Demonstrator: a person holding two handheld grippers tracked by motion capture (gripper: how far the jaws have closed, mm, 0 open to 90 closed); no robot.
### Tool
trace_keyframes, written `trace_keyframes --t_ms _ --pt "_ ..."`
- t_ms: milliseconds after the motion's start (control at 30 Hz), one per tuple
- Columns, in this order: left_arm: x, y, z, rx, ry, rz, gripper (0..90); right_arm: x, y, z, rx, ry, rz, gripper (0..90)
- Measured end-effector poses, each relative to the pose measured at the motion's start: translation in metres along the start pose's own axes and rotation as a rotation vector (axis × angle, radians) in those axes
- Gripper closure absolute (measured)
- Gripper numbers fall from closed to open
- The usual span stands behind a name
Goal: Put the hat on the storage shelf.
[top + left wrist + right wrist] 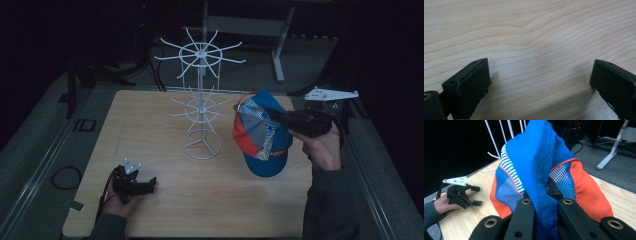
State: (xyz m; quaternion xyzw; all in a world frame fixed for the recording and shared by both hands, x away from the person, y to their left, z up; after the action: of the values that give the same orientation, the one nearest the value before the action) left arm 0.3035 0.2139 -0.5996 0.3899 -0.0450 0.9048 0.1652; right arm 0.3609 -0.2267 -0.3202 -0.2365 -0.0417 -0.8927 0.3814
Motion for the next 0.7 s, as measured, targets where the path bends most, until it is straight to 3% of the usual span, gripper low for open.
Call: trace_keyframes --t_ms 700 --pt "0.0 0.0 0.0 -0.001 0.0 0.0 3.1 0.003 -0.007 0.015 0.03 0.058 0.043 87.7"
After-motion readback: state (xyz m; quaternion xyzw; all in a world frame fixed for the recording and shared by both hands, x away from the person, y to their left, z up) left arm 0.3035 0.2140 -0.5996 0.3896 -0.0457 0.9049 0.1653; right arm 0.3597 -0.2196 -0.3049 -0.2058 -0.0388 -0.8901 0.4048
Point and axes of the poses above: each handheld gripper's, and its own axes: x roughly backward along the jaws, z roughly out of its top, y roughly to its right, the point moved 4 cm from there along -x, roughly forward along the jaws, and after that the axes turned 3 degrees about -z, right-handed, at the moved point
